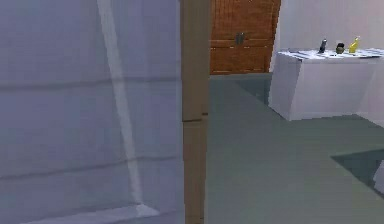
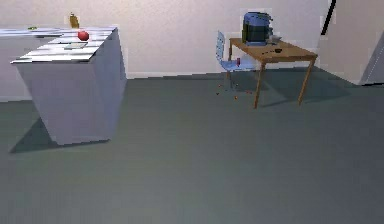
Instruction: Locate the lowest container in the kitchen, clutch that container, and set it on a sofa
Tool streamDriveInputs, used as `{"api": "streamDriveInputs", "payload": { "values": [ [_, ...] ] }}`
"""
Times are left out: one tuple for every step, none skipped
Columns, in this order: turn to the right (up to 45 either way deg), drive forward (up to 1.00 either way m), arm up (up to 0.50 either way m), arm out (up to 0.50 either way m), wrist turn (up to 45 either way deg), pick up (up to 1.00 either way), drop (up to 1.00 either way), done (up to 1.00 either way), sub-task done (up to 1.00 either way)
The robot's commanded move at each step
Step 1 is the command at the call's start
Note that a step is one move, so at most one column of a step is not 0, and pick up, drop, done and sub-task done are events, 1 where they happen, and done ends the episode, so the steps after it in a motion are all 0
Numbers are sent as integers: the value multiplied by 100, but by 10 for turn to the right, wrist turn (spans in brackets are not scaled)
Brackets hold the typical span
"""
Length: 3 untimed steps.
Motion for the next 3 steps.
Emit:
{"api": "streamDriveInputs", "payload": {
  "values": [
    [450,0,0,0,0,0,0,0,0],
    [120,0,0,0,0,0,0,0,0],
    [0,60,0,0,0,0,0,0,0]
  ]
}}
